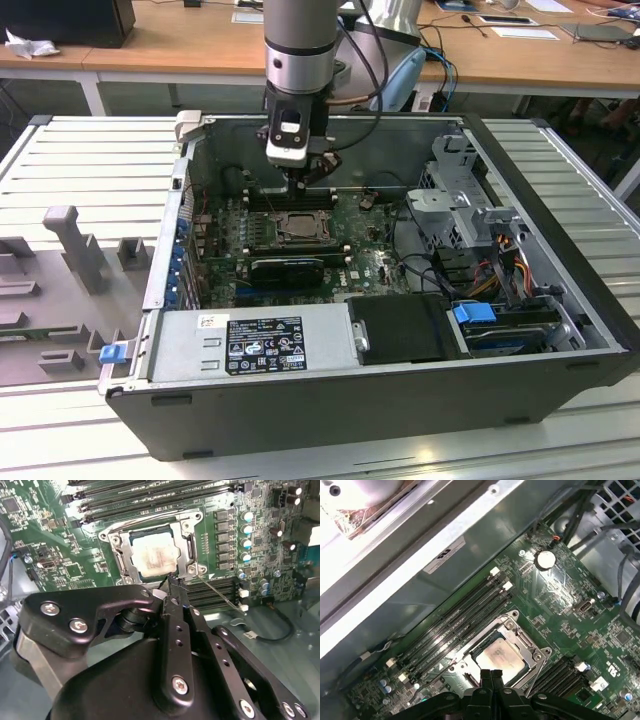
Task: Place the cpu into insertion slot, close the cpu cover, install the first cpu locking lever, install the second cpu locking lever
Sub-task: 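Install the first cpu locking lever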
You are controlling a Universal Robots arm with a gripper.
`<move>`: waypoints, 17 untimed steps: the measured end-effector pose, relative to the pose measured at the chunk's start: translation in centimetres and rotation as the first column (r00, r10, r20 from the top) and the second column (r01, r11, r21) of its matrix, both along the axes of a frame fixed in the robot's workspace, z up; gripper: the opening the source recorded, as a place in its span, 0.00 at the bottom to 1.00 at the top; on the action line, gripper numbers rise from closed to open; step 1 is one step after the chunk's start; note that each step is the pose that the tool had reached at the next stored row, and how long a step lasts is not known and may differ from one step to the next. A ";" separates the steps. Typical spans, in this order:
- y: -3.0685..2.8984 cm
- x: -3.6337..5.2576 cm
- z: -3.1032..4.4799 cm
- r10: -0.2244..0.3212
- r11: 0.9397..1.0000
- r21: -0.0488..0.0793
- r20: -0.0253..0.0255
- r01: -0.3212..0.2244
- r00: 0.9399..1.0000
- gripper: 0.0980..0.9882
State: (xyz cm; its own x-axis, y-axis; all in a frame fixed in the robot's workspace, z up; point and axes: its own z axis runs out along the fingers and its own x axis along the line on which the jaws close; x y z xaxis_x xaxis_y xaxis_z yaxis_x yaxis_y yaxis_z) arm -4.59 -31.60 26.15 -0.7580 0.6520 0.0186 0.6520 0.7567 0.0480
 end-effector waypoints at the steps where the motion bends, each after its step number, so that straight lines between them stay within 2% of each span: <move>1: 0.00 0.00 0.00 0.017 1.000 0.000 0.000 -0.017 1.000 0.01; 7: 0.00 0.00 0.00 0.089 0.996 0.000 0.000 -0.089 0.996 0.01; 14: 0.00 0.00 0.00 0.175 0.985 0.000 0.000 -0.175 0.985 0.01; 15: 0.00 0.00 0.00 0.190 0.982 0.000 0.000 -0.190 0.982 0.01; 17: 0.00 0.00 0.00 0.251 0.968 0.000 0.000 -0.251 0.968 0.01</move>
State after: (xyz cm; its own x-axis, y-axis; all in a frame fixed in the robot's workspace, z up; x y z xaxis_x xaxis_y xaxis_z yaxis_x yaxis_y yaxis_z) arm -4.59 -31.60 26.15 -0.8973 0.4411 0.0187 0.4415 0.8960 0.0481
